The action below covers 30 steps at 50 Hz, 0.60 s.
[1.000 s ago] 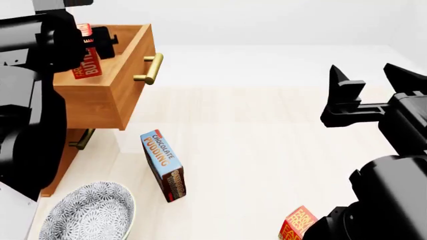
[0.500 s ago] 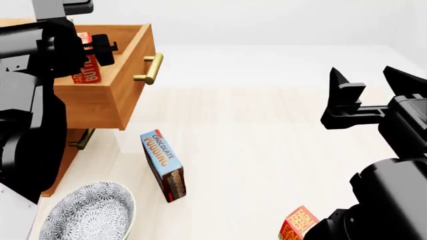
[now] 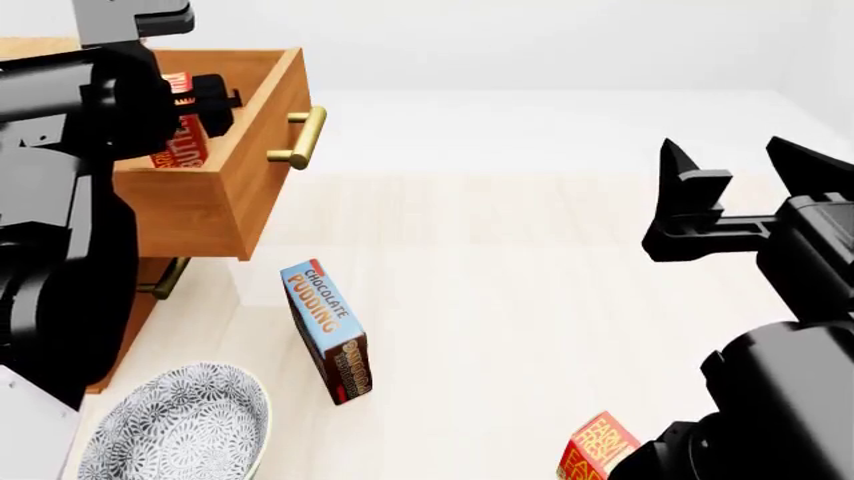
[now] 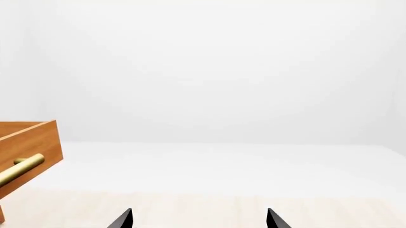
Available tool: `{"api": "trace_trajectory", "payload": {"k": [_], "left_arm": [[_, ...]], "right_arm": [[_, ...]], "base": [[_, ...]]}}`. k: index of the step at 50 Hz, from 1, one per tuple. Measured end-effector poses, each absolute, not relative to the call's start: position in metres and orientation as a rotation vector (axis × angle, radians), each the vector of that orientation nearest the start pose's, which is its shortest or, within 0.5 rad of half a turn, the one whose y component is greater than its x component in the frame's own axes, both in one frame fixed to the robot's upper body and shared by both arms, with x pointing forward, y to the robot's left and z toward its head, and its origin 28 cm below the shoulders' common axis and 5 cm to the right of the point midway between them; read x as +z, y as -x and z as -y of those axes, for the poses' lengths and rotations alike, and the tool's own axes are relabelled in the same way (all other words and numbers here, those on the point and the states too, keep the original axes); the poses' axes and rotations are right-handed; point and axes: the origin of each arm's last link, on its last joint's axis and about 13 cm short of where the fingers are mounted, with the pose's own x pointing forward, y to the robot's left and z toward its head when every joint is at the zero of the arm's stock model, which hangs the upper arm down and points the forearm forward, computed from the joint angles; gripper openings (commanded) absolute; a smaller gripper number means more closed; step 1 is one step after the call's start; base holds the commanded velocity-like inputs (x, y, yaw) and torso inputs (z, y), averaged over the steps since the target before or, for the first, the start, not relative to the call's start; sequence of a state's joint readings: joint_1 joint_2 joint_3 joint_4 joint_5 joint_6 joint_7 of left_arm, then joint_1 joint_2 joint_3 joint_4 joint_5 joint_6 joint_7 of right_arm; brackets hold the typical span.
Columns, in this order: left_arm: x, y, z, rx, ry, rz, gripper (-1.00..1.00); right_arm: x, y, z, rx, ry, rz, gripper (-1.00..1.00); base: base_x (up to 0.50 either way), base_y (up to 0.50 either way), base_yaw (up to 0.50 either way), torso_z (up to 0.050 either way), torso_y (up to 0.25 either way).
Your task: Put the butter at the front in the top drawer of the cabinet and close it.
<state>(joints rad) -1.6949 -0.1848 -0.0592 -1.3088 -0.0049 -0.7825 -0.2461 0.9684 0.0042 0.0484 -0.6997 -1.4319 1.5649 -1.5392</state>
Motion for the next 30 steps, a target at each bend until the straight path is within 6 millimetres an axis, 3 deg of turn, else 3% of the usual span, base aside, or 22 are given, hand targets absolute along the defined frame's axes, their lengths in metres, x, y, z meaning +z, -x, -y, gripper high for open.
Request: {"api": "trace_trajectory", "payload": {"k": [20, 30], "left_arm": [[0.320, -0.412, -0.281, 0.400, 0.068, -0.361, 1.00], [0.338, -0.410, -0.280, 0.394, 0.059, -0.313, 1.00]], "right_arm": [[0.272, -0.199, 0.168, 0.080, -0.025, 0.102, 1.00], [0.273, -0.199, 0.168, 0.084, -0.023, 0.105, 1.00]], "base": [[0.00, 0.00, 0.00, 0.000, 0.000], [0.00, 0.00, 0.00, 0.001, 0.000]]}}
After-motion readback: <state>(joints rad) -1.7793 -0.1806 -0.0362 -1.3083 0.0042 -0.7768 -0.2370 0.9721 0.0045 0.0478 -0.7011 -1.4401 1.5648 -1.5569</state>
